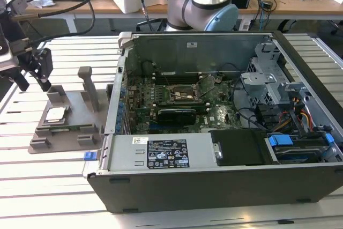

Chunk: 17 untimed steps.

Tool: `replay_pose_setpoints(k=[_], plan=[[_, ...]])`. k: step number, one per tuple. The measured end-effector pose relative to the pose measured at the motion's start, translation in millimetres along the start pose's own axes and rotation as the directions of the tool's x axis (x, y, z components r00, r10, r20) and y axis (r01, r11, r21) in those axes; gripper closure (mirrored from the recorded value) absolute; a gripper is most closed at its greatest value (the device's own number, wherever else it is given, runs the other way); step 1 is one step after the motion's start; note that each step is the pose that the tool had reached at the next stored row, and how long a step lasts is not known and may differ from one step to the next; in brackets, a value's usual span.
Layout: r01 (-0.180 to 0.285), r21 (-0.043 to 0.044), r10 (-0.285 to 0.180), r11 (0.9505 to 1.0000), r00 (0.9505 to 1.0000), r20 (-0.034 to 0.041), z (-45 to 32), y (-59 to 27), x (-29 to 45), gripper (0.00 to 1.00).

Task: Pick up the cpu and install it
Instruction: 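Pick up the cpu and move it towards the insertion slot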

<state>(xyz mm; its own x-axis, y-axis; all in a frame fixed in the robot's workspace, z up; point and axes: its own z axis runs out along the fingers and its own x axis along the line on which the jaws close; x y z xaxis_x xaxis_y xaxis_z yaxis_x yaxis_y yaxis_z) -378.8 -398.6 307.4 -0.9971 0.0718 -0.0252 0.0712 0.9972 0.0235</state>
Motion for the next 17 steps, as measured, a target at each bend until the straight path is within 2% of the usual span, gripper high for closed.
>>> replay_pose_setpoints(k=[4,5,6,9,13,17], plan=[[0.036,0.0314,-0.036,0.9989,0.9994,0.0008,3.0,0.0,-0.6,0.46],[0.088,0.0301,-0.088,0.9956,0.9961,-0.0003,5.2,0.0,-0.5,0.46],[0.101,0.0299,-0.101,0.9945,0.9949,-0.0008,6.3,0.2,-0.7,0.46],[0.101,0.0298,-0.101,0.9944,0.9949,-0.001,12.4,0.5,-0.9,0.46],[0.101,0.0296,-0.101,0.9945,0.9949,-0.0009,20.6,8.5,-0.4,0.46],[0.101,0.0298,-0.101,0.9945,0.9949,-0.0012,28.5,8.5,-0.1,0.46]])
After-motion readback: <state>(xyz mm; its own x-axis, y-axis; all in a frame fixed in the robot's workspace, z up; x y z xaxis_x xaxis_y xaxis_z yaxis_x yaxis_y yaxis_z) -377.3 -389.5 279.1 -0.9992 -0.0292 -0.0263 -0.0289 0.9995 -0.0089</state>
